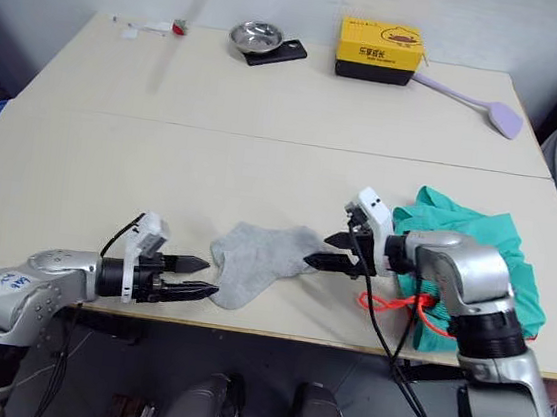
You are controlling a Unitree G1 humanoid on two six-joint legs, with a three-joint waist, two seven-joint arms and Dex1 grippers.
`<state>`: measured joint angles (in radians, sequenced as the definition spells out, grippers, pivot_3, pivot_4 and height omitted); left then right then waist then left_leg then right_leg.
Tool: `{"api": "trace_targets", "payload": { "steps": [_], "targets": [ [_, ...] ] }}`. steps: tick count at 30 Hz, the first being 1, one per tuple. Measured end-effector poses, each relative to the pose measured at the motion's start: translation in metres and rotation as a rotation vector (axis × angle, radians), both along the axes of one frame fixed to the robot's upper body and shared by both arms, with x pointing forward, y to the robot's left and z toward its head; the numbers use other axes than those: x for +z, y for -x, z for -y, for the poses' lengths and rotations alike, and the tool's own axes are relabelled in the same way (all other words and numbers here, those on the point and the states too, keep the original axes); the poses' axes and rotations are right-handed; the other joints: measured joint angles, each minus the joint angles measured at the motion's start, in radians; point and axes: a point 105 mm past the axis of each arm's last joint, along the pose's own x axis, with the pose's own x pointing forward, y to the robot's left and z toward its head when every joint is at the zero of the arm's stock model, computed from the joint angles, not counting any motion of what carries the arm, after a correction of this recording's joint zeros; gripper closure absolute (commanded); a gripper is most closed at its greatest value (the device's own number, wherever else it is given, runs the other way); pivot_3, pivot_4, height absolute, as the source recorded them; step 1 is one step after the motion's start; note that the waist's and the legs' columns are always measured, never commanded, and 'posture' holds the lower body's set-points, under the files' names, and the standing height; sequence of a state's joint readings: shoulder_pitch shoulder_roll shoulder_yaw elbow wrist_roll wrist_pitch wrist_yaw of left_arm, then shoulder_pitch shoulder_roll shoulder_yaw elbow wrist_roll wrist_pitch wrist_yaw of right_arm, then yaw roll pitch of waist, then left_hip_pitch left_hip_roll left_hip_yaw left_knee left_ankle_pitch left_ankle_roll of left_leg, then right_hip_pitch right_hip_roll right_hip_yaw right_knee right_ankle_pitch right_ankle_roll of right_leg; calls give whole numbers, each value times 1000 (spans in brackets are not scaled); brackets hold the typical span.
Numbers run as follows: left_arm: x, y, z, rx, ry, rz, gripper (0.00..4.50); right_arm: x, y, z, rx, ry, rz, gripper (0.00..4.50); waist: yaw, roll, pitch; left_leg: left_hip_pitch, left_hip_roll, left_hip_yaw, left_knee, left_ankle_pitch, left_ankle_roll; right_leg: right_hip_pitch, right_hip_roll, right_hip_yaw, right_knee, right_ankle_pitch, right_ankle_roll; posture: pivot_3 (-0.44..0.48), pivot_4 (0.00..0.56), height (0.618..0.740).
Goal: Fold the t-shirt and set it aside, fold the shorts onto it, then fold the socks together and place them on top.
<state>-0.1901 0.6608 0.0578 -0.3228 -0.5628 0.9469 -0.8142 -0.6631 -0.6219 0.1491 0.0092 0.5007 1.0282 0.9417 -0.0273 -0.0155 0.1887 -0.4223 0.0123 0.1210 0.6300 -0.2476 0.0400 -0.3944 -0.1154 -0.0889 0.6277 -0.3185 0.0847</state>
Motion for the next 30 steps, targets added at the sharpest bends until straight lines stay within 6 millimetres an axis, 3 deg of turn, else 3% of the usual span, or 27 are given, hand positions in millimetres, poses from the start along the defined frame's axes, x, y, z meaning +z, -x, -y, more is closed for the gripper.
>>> {"api": "trace_targets", "payload": {
  "steps": [3, 4, 6, 16, 17, 23, 30],
  "targets": [
    [-1, 1, 7, 13, -10, -5, 743, 1, -4, 1, -15, 7, 5, 385, 0, 0, 0, 0, 0, 0, 0, 2, 3, 0, 0, 0, 0, 0, 0, 0, 150, 740],
    [-2, 2, 9, 11, -22, -1, 713, 1, -6, 1, -19, 8, 8, 563, 0, 0, 0, 0, 0, 0, 0, 2, 3, 0, 0, 0, 0, 0, 0, 0, 150, 740],
    [-4, 2, 11, 8, -52, 15, 1111, 1, -8, -3, -20, 3, 11, 938, 0, 0, 0, 1, 0, 0, 1, 1, 1, 1, 0, 0, 0, 0, 0, 0, 150, 740],
    [-9, -9, 7, 48, -122, 67, 4229, 3, -15, -16, -3, -28, 57, 4500, 0, 0, 0, 1, 0, 0, -1, 1, 0, 1, 0, 0, 0, 0, 0, 0, 150, 740],
    [-9, -9, 6, 46, -118, 65, 4474, 4, -15, -16, -2, -27, 64, 4500, 1, 0, 0, 1, 0, 0, -1, 1, 0, 1, 0, -1, 0, 0, 0, 0, 150, 740],
    [-5, -3, 13, -10, -26, 8, 4474, 11, -14, -19, 21, -46, 107, 4500, 0, 0, 0, 0, 0, 0, 0, 1, -1, 0, 0, -1, 0, 0, 0, 0, 150, 740],
    [54, -12, -10, -17, 128, 85, 4474, 32, 0, -18, 36, -139, 122, 4500, 0, 0, 0, 0, 0, 0, 0, 2, -2, 0, 0, -1, 0, 0, 0, 0, 150, 740]
  ]
}}
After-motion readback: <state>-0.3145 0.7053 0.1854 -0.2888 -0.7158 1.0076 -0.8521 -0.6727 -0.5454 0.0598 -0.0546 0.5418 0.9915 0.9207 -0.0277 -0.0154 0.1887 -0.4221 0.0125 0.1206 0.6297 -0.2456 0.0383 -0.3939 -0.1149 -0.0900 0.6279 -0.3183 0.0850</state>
